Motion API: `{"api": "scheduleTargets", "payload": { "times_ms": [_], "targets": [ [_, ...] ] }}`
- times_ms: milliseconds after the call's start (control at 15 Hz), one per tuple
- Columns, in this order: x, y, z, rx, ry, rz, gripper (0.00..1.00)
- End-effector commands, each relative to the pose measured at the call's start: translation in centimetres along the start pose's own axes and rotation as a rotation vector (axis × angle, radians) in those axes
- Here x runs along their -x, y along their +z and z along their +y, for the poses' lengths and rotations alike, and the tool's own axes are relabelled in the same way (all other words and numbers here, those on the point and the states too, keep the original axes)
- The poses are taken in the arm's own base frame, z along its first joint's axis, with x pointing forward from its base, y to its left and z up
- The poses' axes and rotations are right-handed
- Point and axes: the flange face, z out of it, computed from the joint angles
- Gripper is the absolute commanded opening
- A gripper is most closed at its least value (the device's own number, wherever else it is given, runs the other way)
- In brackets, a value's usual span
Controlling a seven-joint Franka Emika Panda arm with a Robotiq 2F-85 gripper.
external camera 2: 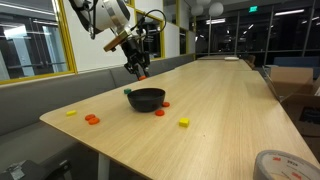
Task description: Put some of the discs on the table in the bowl
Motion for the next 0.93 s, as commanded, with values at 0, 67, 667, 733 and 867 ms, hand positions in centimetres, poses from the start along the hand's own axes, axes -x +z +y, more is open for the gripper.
{"api": "scheduleTargets", "payload": {
  "times_ms": [0, 67, 667, 733, 867],
  "targets": [
    [2.1, -0.3, 0.5, -0.097, -0.005, -0.027, 0.24],
    [2.2, 0.0, 0.6, -0.124, 0.000, -0.035, 0.24],
    [3.0, 1.1, 4.5, -0.195, 0.152, -0.038, 1.00],
    [3.9, -0.2, 6.0, -0.181, 0.165, -0.046, 1.00],
    [5.5, -2.4, 8.2, -0.174, 0.182, -0.054, 1.00]
  ]
}}
